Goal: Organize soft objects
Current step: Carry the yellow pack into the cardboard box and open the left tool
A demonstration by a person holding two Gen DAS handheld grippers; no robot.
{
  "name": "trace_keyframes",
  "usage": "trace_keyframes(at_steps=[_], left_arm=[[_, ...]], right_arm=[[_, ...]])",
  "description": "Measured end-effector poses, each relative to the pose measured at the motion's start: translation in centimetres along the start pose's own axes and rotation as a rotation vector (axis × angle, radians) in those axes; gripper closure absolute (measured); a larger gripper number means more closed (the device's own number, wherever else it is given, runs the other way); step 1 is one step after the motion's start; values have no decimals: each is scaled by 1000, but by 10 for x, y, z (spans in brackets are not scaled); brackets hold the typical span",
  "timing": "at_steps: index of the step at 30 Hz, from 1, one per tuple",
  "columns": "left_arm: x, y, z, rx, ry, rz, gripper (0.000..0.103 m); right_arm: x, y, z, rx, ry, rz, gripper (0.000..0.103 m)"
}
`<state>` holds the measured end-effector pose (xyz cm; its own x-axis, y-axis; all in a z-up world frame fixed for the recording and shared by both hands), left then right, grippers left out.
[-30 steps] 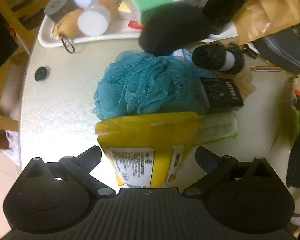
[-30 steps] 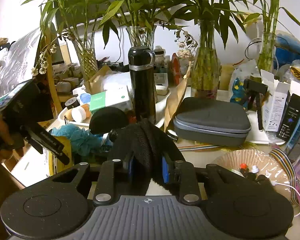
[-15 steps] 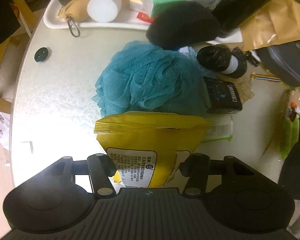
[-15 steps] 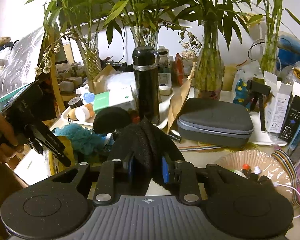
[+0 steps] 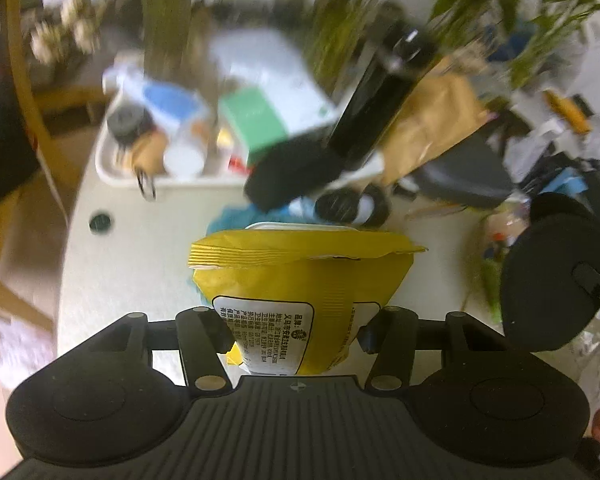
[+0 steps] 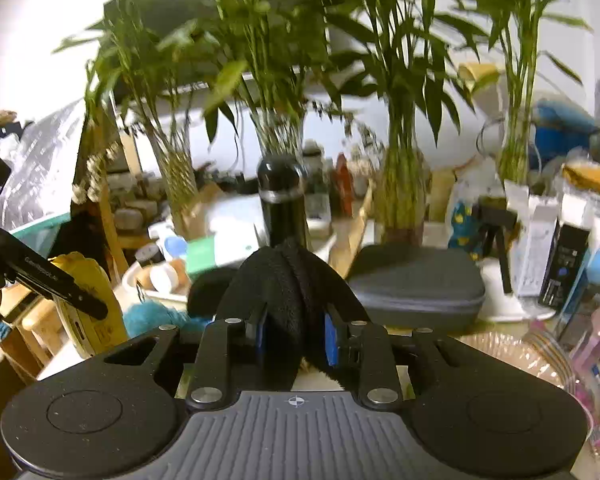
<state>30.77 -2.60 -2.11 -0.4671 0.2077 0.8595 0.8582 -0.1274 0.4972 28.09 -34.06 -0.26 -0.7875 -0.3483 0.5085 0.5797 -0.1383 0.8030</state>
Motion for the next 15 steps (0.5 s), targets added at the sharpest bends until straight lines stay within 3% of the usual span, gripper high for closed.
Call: trace_keyframes(at_steps=[4,15], left_arm=[[30,-3,-7,-27,-9,-83,50],[108,-33,-29,-114,-51,-189,50]], right_arm=[[22,9,22,40,28,-13,73],[82,18,77,141,120,-50,73]])
Point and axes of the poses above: each gripper's, at about its wrist camera, not at the fingertips, and x roughly against the way its jaws point, z to its left, y to its top, the point moved 3 cm from there along -x, roughly the way its jaws point, and after that the axes turned 11 degrees about -x, right-handed, at the moved point
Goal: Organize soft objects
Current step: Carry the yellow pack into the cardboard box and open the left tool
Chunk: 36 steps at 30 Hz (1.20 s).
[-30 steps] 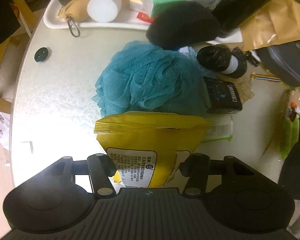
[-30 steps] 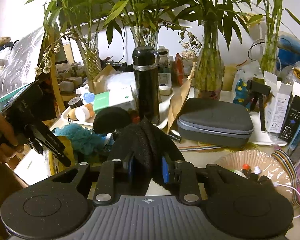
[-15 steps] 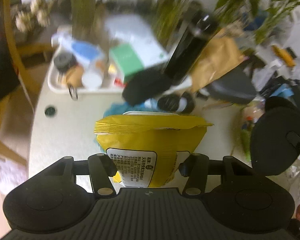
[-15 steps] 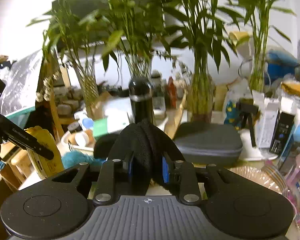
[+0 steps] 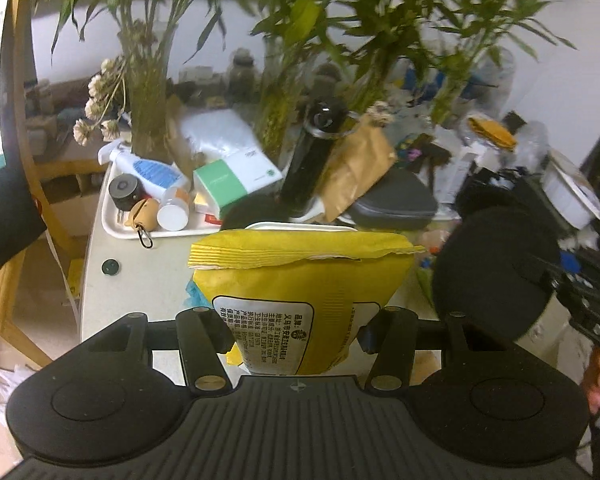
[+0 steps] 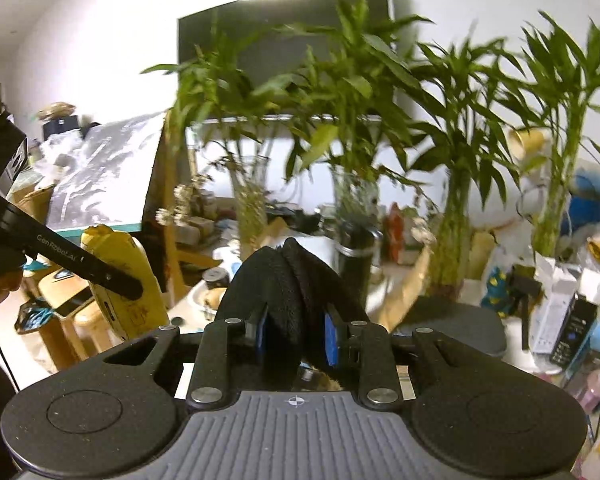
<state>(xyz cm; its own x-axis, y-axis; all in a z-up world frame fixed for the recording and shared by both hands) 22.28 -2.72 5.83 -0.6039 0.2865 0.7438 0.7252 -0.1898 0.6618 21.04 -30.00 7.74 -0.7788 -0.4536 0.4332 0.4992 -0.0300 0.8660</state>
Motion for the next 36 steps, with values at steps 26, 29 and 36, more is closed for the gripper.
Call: trace_keyframes(at_steps=[26,29,36], left_arm=[[-17,-118,-40,-328,-60,236,49],[-26,-124,-49,-523,-82,237,49],[-37,-133,-57,-858,-173,231,47]], right_arm=[[49,-40,45,8,108,32,73],[49,-38,43,5,103,29,73],[50,-38,37,-13,93,28,72]])
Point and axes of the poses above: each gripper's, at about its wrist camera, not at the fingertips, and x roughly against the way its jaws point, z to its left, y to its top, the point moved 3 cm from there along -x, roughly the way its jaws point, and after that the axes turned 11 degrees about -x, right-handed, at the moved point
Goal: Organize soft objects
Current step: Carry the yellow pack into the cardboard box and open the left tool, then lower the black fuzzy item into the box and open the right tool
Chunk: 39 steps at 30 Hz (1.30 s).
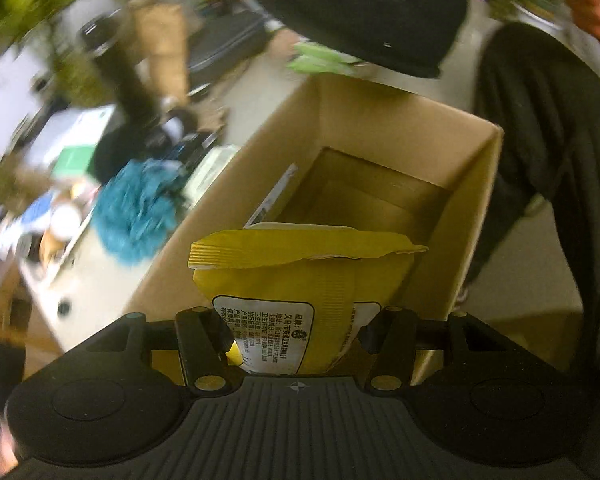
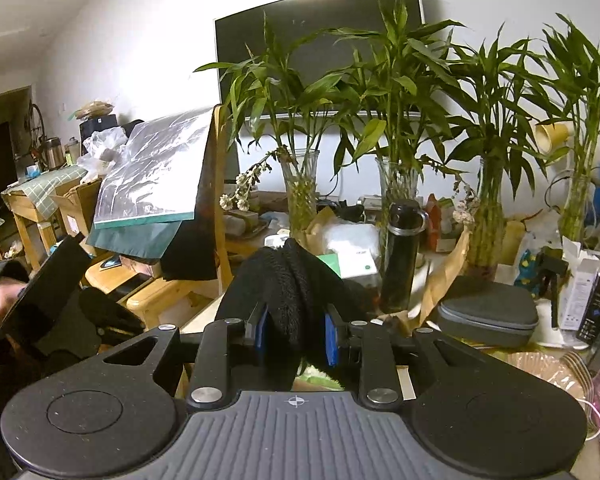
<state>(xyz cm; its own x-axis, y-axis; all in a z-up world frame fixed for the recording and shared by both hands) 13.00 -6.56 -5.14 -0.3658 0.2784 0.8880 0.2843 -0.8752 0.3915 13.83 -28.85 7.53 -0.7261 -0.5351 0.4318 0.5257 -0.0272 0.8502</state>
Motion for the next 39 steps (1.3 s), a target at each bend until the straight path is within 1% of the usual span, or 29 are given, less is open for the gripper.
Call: trace_keyframes(at_steps=[2,5,6,9,11,14,18,21,24,27,30,32,33,34,36,37,39], left_arm=[[-1,0,0,-52,-25,-2,44],[1,1,3,-74,-35,-26,32],[5,2,3,-75,-37,-45,30],[18,2,3,-51,-31,-90,29],[25,0,4,-15,1,-111,29],[35,-6,4,67,54,-146,29],[45,-15,5,176,93,-166,29],[50,-19,6,243,132,-190,29],[53,-25,6,316,175,-196,29],[59,-34,10,398,193,-201,29],[63,-43,14,468,203,-217,29],[68,-47,16,508,217,-229,29],[70,-49,17,523,221,-235,29],[73,-51,18,543,225,-241,29],[77,-55,21,579,235,-253,29],[79,-57,21,592,240,-257,29],[81,-62,23,620,250,-260,29]], right_arm=[[0,0,0,2,1,1,73],[0,-1,0,3,-2,4,73],[0,-1,0,2,-4,5,73],[1,-1,0,-1,-8,5,73],[1,-1,0,-5,-4,7,73],[3,-2,2,-4,5,10,73],[1,-3,5,-21,21,18,73],[-1,-5,10,-37,30,25,73],[-8,-9,15,-66,38,45,72],[-19,-18,24,-78,22,75,72],[-30,-29,29,-98,-16,91,72],[-37,-37,31,-136,-63,105,61],[-40,-41,32,-150,-76,112,47],[-43,-46,34,-154,-82,117,28],[-45,-52,37,-128,-87,126,13],[-44,-54,36,-118,-85,121,9],[-44,-54,33,-120,-98,114,5]])
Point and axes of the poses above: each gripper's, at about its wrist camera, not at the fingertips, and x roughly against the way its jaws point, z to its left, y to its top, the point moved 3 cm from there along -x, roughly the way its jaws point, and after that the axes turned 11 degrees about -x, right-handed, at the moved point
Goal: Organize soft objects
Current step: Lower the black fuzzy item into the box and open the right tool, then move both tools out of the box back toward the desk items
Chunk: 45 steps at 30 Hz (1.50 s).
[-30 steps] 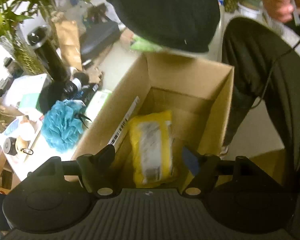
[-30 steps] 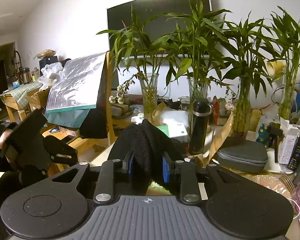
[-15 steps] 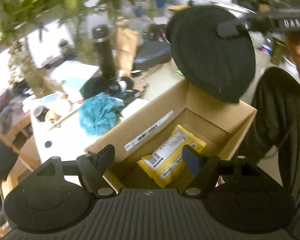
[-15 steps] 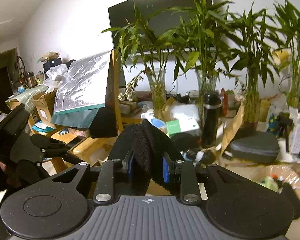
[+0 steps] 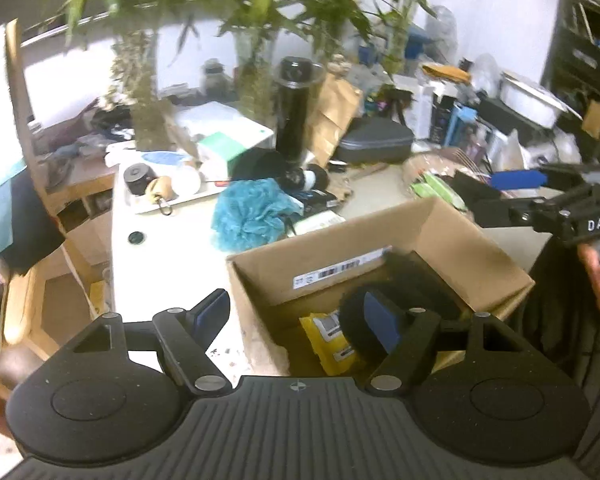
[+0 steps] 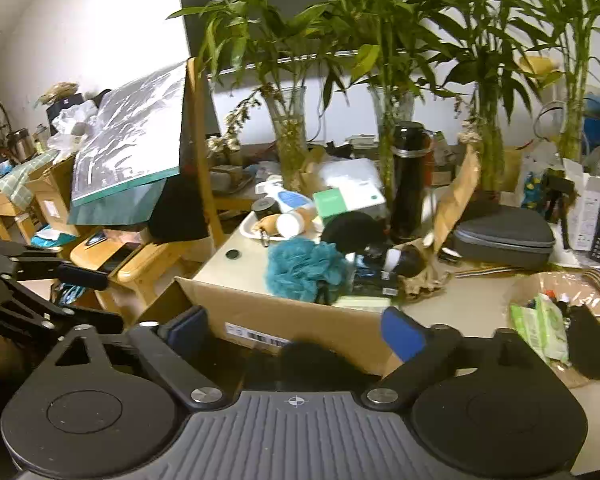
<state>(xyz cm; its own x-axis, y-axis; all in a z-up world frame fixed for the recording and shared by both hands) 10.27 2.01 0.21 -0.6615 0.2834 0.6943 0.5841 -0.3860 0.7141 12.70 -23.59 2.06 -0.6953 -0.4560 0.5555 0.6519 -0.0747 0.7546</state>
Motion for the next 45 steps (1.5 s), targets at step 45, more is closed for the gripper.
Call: trace_keyframes(at_steps=[45], left_arm=[[-67,33,57,101,100,-139,29]], right_arm=[[-82,28,-69,98,-81,-11,0]])
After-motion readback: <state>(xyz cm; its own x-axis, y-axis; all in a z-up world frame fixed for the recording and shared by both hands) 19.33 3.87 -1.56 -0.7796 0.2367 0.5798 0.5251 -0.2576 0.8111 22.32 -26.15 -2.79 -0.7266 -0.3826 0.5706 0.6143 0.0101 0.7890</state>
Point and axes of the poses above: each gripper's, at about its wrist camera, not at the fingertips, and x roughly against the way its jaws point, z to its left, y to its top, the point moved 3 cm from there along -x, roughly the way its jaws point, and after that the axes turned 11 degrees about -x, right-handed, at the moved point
